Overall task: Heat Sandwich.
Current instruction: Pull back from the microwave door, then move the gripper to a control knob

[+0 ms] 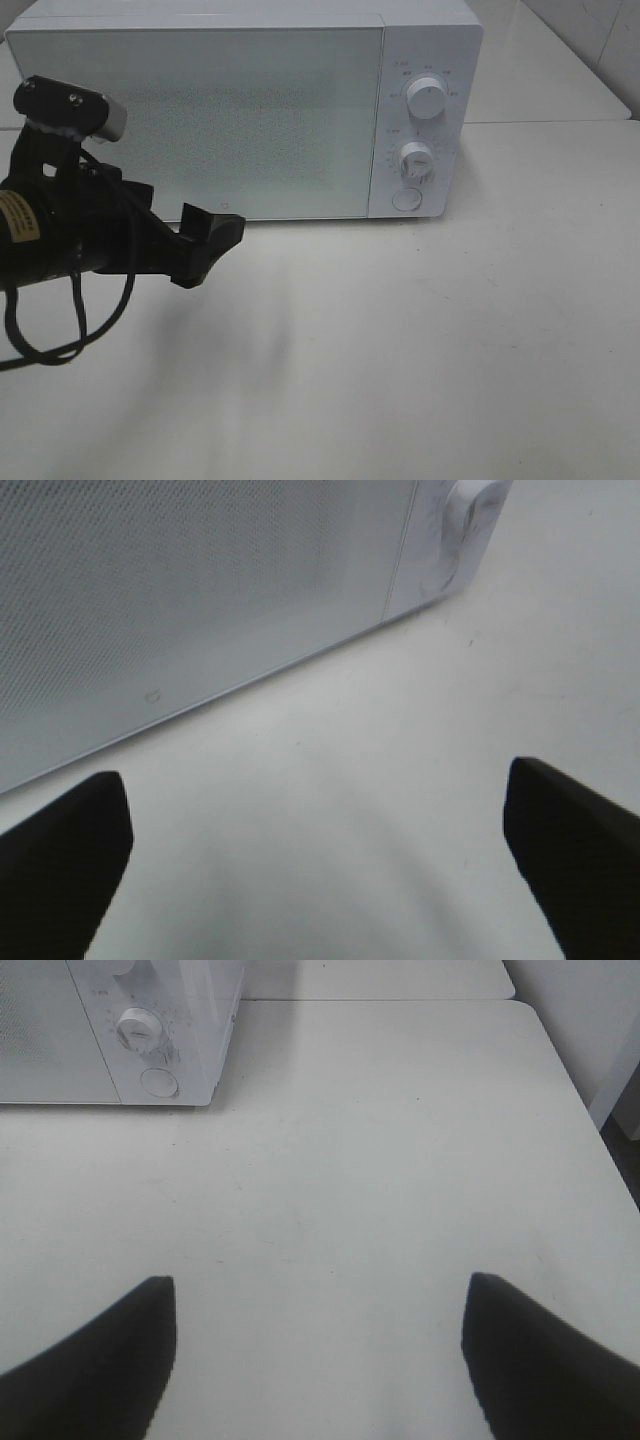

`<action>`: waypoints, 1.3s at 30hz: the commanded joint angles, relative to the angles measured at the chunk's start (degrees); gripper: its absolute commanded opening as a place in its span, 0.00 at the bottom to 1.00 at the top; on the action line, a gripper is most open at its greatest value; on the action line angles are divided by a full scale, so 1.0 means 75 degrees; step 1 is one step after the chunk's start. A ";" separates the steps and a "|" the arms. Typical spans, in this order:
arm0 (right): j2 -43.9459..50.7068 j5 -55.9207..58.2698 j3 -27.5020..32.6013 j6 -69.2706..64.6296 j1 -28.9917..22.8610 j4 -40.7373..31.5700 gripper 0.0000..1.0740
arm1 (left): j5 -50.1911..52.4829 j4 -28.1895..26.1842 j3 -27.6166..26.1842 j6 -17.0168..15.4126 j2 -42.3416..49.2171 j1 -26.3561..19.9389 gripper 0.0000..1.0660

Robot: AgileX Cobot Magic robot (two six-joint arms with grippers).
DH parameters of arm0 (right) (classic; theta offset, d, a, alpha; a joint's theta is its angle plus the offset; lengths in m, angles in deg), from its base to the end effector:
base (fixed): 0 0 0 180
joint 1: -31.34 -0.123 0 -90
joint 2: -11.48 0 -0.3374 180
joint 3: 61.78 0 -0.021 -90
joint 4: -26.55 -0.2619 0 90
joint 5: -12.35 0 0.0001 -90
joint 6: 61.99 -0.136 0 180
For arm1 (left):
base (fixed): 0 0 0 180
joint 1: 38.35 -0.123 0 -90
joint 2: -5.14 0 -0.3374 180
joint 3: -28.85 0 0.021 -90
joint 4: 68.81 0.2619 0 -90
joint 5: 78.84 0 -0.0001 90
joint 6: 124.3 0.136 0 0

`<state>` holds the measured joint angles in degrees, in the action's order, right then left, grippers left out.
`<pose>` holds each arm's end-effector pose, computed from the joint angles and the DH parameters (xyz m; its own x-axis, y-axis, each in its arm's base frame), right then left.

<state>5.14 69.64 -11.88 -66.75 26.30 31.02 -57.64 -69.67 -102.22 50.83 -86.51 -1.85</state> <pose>-0.0040 -0.0093 0.2692 -0.3972 0.0059 -0.9177 -0.0115 0.9999 0.0114 0.2502 -0.1842 0.2045 -0.4509 0.2107 -0.8674 0.5491 0.8316 -0.0835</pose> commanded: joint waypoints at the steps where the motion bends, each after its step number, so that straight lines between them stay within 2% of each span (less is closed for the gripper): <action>1: 0.0214 -0.0031 0.0000 0.0084 0.0053 -0.0023 0.71 | -0.1268 -0.0153 -0.0283 0.0046 0.0222 -0.0260 0.90; 2: 0.0214 -0.0031 0.0000 0.0084 0.0053 -0.0023 0.71 | -0.2307 -0.0298 -0.0565 0.0046 0.0267 -0.0573 0.90; 4: 0.0214 -0.0031 0.0000 0.0084 0.0053 -0.0023 0.71 | -0.3407 -0.0328 -0.0848 0.0046 0.0328 -0.0840 0.90; 5: 0.0214 -0.0031 0.0000 0.0084 0.0053 -0.0023 0.71 | -0.3407 -0.0328 -0.0848 0.0046 0.0328 -0.0840 0.90; 6: 0.0214 -0.0031 0.0000 0.0084 0.0053 -0.0023 0.71 | -0.4332 -0.0328 -0.1169 0.0069 0.0351 -0.1085 0.90; 9: 0.0214 -0.0031 0.0000 0.0084 0.0053 -0.0023 0.71 | -0.5913 -0.0321 -0.1658 0.0069 0.0435 -0.1490 0.90; 11: 0.0214 -0.0031 0.0000 0.0084 0.0053 -0.0023 0.71 | -0.6196 -0.0321 -0.1749 0.0069 0.0435 -0.1536 0.90; 14: 0.0214 -0.0031 0.0000 0.0084 0.0053 -0.0023 0.71 | -0.8052 -0.0145 -0.2108 0.0053 0.0435 -0.1581 0.90; 16: 0.0214 -0.0031 0.0000 0.0084 0.0053 -0.0023 0.71 | -0.8243 -0.0115 -0.2131 -0.0008 0.0435 -0.1581 0.90; 18: 0.0214 -0.0031 0.0000 0.0084 0.0053 -0.0023 0.71 | -0.8464 0.0031 -0.2147 -0.0229 0.0474 -0.1581 0.90; 19: 0.0214 -0.0031 0.0000 0.0084 0.0053 -0.0023 0.71 | -0.8633 0.0260 -0.2147 -0.0497 0.0550 -0.1604 0.90; 21: 0.0214 -0.0031 0.0000 0.0084 0.0053 -0.0023 0.71 | -0.8709 0.0313 -0.2147 -0.0604 0.0611 -0.1681 0.90; 23: 0.0214 -0.0031 0.0000 0.0084 0.0053 -0.0023 0.71 | -0.8969 0.0283 -0.2147 -0.0665 0.0817 -0.2193 0.90; 24: 0.0214 -0.0031 0.0000 0.0084 0.0053 -0.0023 0.71 | -0.8969 0.0283 -0.2147 -0.0665 0.0817 -0.2193 0.90; 28: 0.0214 -0.0031 0.0000 0.0084 0.0053 -0.0023 0.71 | -0.9435 0.0115 -0.2147 -0.0497 0.1337 -0.3522 0.90; 29: 0.0214 -0.0031 0.0000 0.0084 0.0053 -0.0023 0.71 | -0.9435 0.0115 -0.2147 -0.0497 0.1337 -0.3522 0.90; 32: 0.0214 -0.0031 0.0000 0.0084 0.0053 -0.0023 0.71 | -0.9610 -0.0015 -0.2139 -0.0497 0.1872 -0.4293 0.90; 37: 0.0214 -0.0031 0.0000 0.0084 0.0053 -0.0023 0.71 | -1.0008 -0.0008 -0.2124 -0.0504 0.2559 -0.4759 0.90; 39: 0.0214 -0.0031 0.0000 0.0084 0.0053 -0.0023 0.71 | -1.0122 -0.0008 -0.2093 -0.0497 0.2720 -0.4759 0.90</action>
<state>5.14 69.64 -11.88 -66.75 26.30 31.02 -131.95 -68.81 -118.04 46.93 -67.95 -37.15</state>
